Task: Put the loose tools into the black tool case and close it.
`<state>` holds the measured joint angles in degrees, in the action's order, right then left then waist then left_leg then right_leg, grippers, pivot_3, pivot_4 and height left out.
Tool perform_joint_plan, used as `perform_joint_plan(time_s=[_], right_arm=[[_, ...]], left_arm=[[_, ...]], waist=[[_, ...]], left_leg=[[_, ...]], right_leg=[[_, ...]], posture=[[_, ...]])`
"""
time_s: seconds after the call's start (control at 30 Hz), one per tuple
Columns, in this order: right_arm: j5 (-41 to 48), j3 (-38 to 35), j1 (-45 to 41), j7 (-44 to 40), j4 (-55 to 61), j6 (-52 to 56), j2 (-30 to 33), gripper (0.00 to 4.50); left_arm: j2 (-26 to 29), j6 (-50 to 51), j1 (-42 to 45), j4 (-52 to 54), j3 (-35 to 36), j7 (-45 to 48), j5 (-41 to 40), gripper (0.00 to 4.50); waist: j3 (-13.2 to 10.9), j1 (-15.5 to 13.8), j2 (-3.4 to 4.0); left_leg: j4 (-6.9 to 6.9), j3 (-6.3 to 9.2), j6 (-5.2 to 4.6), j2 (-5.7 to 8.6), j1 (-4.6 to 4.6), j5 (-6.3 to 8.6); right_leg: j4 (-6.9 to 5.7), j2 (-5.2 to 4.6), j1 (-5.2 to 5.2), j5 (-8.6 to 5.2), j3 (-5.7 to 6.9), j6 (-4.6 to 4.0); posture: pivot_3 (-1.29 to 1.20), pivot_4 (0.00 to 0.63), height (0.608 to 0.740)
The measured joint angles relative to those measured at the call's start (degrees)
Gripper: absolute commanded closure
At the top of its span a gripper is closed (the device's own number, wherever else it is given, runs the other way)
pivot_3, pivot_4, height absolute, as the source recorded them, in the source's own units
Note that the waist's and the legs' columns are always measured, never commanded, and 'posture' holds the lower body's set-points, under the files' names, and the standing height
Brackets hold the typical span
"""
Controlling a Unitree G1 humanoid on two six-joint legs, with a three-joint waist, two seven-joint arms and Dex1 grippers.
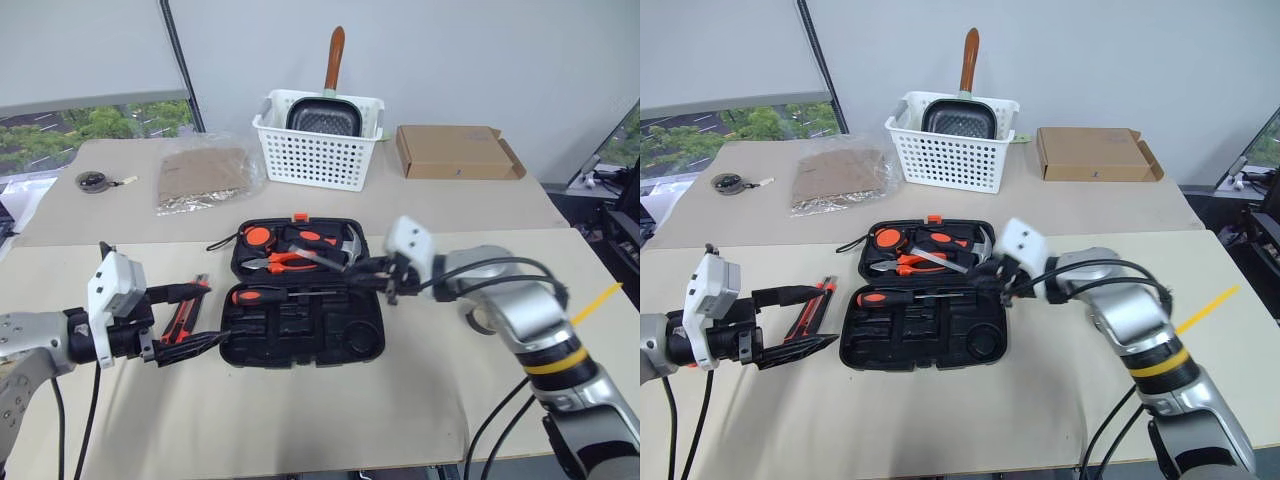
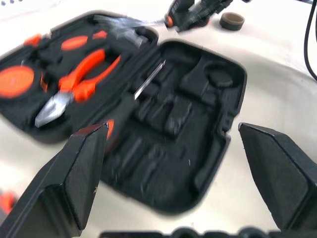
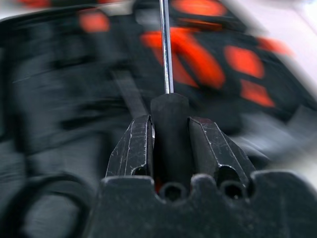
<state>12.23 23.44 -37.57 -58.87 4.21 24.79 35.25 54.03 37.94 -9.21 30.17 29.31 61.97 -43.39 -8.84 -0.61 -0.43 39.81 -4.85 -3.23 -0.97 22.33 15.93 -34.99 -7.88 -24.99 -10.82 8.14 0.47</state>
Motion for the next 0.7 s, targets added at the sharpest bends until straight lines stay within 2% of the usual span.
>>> perform_joint_plan(time_s=[0.27,0.57,0.63,0.7], right_arm=[[-4.5,2.5,-3.6,-4.6,-9.9,-8.1,-5.2,3.72],[-7.8,3.0,-4.0,-7.6,-14.1,-11.9,-6.9,3.72],[-8.7,3.0,-4.0,-8.4,-14.6,-12.3,-7.0,2.71],[-8.8,3.0,-4.0,-9.0,-14.7,-12.6,-7.0,2.11]], left_arm=[[-0.1,1.2,-2.6,4.3,3.5,-2.1,-2.3,0.00],[-0.1,1.5,-4.3,5.1,3.9,-3.1,-3.0,0.00],[-0.1,1.5,-4.3,5.1,3.9,-3.1,-3.0,0.00],[-0.1,1.5,-4.3,5.1,3.9,-3.1,-2.9,0.00]], waist=[[0.0,0.1,-0.02],[0.0,0.1,-0.01],[0.0,0.0,-0.01],[0.0,0.1,-0.01]], left_leg=[[-0.03,-0.05,0.43,-0.02,-0.03,-0.24],[-0.02,-0.10,0.46,-0.04,-0.05,-0.24],[-0.02,-0.12,0.45,-0.04,-0.07,-0.24],[-0.02,-0.14,0.46,-0.04,-0.10,-0.24]], right_leg=[[-0.02,0.22,-0.05,0.06,-0.39,-0.13],[-0.04,0.39,-0.07,0.07,-0.69,-0.19],[-0.05,0.42,-0.08,0.07,-0.75,-0.19],[-0.07,0.43,-0.08,0.06,-0.80,-0.20]], posture=[[0.00,0.150,0.700],[0.00,0.150,0.700],[0.00,0.150,0.700],[0.00,0.150,0.700]])
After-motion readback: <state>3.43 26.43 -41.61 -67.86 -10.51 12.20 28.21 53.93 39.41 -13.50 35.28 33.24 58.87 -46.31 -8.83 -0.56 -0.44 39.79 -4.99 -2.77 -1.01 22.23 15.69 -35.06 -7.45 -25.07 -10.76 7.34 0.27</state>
